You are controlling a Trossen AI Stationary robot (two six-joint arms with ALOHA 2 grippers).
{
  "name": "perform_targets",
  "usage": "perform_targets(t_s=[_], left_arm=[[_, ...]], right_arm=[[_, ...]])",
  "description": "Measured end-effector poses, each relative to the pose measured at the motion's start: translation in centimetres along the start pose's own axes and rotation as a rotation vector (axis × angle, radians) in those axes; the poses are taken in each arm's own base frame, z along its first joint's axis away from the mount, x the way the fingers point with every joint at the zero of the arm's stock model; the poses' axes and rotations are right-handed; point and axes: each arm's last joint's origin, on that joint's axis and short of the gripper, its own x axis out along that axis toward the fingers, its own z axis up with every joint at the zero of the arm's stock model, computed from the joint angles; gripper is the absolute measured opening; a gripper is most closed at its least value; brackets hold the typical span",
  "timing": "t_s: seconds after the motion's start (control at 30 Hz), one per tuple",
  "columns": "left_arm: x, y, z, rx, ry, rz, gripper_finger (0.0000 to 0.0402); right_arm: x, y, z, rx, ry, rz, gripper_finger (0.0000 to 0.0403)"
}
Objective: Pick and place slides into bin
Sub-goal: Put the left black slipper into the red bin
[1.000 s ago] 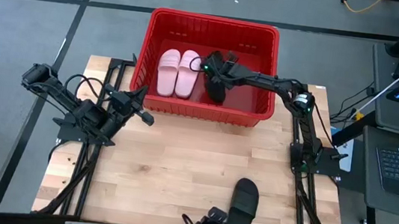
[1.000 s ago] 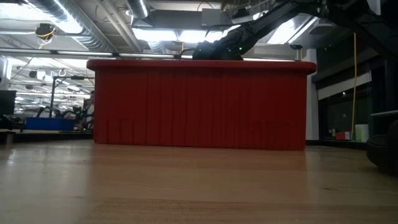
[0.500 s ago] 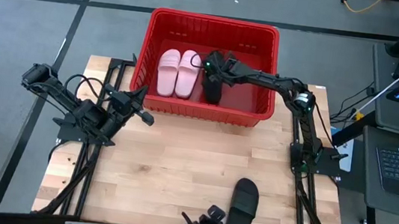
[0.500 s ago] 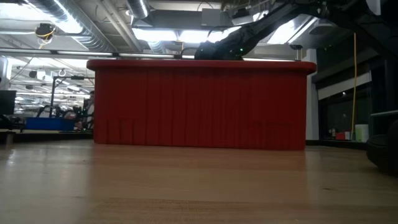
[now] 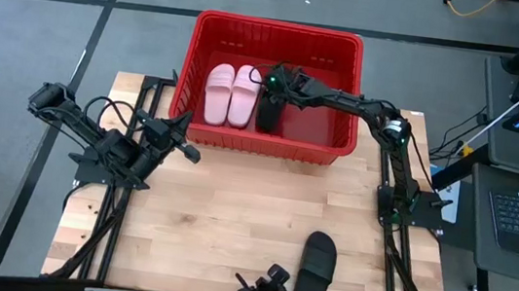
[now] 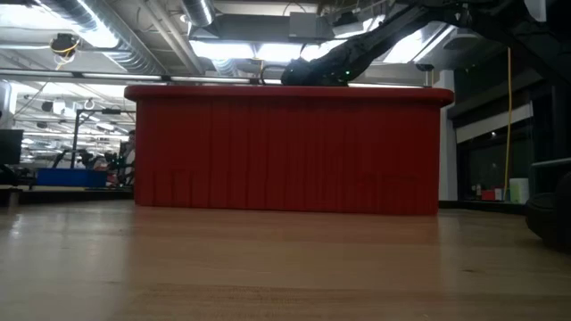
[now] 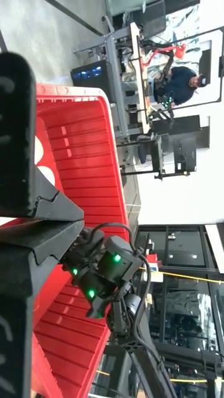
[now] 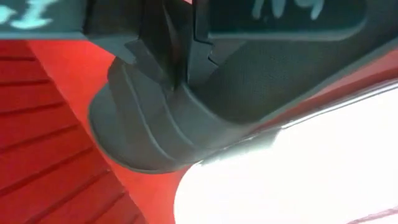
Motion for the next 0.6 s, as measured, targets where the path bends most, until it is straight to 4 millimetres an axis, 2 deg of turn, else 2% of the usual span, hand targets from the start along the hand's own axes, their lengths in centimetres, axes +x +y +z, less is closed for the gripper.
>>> perform_targets(t_s=[0.27,0.6], left_arm=[[0.00,0.00,0.00,0.000,0.000,0.000,0.0002],[0.00,0.00,0.00,0.003,0.000,0.000,0.0002]], right_arm=[[0.08,-0.15,0.05,0.006,-0.007,0.026,0.0053],[0.11,-0.11,-0.08,0.005,0.003,0.033,0.0156]])
